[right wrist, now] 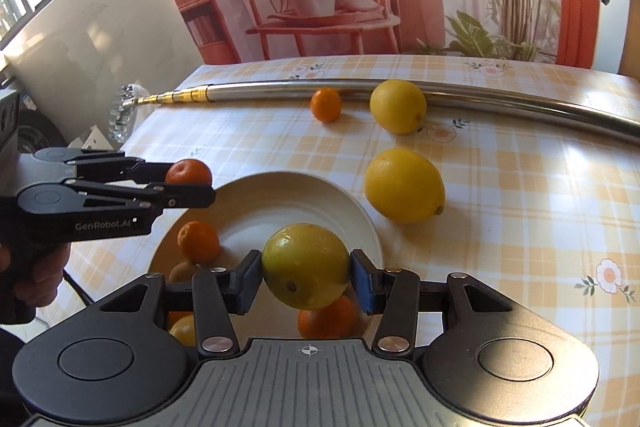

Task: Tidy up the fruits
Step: 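Carry both fruits over the plate and open the right gripper to drop the lemon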

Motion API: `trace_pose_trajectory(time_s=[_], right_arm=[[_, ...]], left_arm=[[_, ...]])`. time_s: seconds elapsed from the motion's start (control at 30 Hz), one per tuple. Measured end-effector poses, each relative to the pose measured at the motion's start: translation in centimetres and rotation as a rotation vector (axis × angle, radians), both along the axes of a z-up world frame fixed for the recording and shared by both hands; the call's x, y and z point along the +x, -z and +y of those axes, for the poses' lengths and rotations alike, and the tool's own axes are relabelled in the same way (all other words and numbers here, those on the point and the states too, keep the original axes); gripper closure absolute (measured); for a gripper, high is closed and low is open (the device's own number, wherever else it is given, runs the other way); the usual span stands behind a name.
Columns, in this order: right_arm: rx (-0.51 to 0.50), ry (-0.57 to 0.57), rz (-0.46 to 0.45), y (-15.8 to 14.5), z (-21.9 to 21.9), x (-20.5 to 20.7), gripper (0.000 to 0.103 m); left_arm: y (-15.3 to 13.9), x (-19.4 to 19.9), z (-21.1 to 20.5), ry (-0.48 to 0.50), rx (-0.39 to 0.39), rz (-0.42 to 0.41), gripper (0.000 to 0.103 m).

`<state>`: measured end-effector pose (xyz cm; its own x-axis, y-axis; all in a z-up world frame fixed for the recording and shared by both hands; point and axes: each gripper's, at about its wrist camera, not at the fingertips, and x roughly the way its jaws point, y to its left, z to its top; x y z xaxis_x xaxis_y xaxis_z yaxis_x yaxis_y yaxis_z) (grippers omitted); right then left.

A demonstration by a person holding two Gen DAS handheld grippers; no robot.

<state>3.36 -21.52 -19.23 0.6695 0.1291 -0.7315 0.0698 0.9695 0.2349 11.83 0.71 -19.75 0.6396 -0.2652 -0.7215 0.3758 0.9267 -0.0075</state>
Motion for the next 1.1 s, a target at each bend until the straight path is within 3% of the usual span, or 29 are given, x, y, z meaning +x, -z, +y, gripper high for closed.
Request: trace_pose_trajectory(time_s=[0.33,1.1], right_arm=[[-0.005,-0.081,0.062,0.5,2.8,-1.7,0.059],[0.039,-0.045,0.098,1.4,2.3,-1.8,0.057]], left_arm=[[-0.1,-1.2,0.2,0.005,-0.001,-0.017,0.063],[0.1,-1.7,0.6,-0.010,-0.019,-0.020,0.063]])
